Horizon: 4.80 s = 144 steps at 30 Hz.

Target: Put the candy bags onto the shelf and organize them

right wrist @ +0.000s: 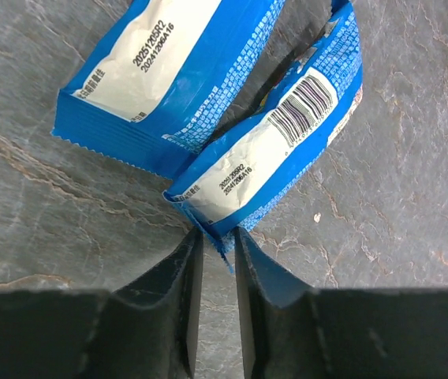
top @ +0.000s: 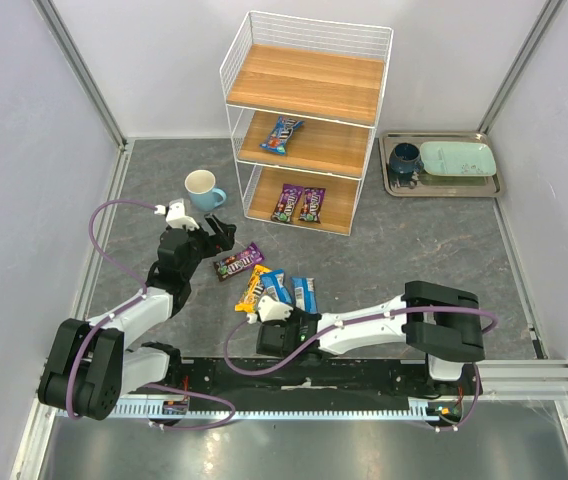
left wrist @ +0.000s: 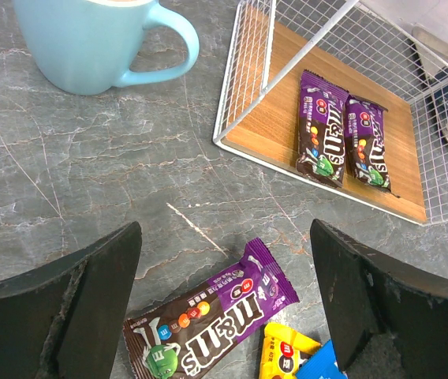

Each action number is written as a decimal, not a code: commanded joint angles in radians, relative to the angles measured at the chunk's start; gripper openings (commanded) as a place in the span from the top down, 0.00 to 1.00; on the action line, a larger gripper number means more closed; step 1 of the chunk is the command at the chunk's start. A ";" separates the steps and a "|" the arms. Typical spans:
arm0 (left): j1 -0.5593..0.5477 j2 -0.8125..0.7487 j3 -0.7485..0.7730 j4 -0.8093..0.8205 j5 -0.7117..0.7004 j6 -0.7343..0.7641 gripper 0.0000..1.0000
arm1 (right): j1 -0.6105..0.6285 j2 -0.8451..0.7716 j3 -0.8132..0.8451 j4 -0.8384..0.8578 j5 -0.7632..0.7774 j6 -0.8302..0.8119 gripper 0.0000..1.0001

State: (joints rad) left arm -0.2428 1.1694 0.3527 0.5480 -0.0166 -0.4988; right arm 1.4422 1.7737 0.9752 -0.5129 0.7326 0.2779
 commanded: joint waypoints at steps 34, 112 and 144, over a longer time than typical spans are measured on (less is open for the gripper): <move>-0.001 0.001 0.012 0.033 0.009 -0.027 0.06 | -0.086 -0.700 -0.650 1.219 -0.206 0.596 1.00; -0.001 0.019 0.015 0.040 0.012 -0.034 0.06 | 0.055 -0.743 -0.274 -0.156 0.291 1.072 0.30; -0.001 0.030 0.017 0.046 0.033 -0.034 0.06 | -0.238 -0.720 -0.566 0.364 -0.279 0.580 0.31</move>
State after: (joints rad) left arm -0.2428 1.1988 0.3527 0.5537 0.0063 -0.5011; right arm 1.2186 1.0706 0.4232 -0.2161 0.4961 0.8738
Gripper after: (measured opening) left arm 0.942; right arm 0.701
